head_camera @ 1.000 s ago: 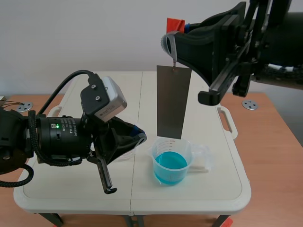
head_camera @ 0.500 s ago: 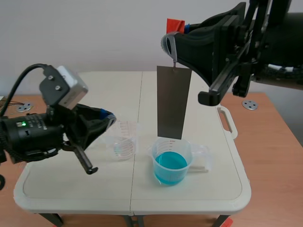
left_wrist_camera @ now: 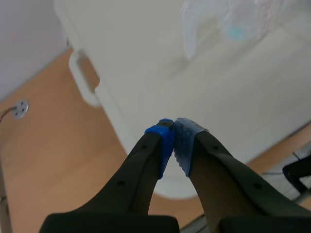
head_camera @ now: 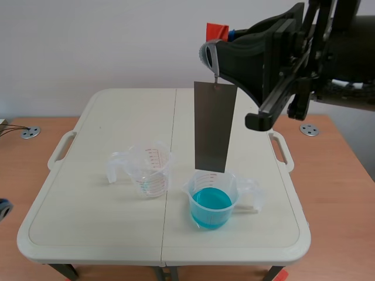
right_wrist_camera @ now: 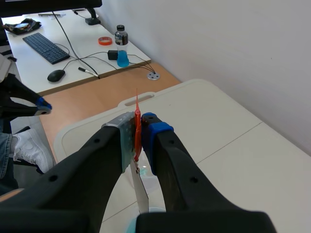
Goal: Hold the metal plate by the orange handle, dip it into the blue solution, take it out and point at it, then put the plate back in the beaker on the left.
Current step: 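Raise the plate and point at it, then put the plate into the left beaker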
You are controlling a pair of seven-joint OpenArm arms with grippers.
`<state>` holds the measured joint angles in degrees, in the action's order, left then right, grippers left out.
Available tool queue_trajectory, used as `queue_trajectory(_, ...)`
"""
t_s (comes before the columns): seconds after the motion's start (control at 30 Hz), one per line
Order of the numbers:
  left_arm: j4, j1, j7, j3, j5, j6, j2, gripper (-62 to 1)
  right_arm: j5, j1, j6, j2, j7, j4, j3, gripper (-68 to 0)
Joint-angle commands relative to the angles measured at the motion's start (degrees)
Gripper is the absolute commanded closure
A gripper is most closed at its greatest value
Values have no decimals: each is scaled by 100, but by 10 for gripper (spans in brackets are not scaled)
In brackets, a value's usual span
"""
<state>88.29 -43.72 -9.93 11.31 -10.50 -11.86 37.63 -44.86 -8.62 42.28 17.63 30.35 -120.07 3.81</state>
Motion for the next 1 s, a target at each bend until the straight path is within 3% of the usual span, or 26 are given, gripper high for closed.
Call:
queue_trajectory(0.0, 131, -295, -87, 127, -107, 68, -13, -16, -76, 4, 44, 28, -63, -138, -55, -15)
queue_trajectory(0.17, 129, -1239, -105, 522, -103, 66, -13, -16, -76, 7, 44, 28, -66, -138, -55, -15)
queue_trajectory(0.43, 129, -2140, -103, 570, -101, 59, -116, -16, -61, 50, 44, 2, -155, -138, -52, -15)
queue_trajectory(0.77, 74, -2420, 35, 564, -70, 55, -702, -16, -59, 479, -85, -17, -151, -136, -31, -15)
queue_trajectory(0.97, 52, -2420, 304, 560, -74, 55, -839, -16, -52, 780, -227, -20, -151, -120, 142, -15)
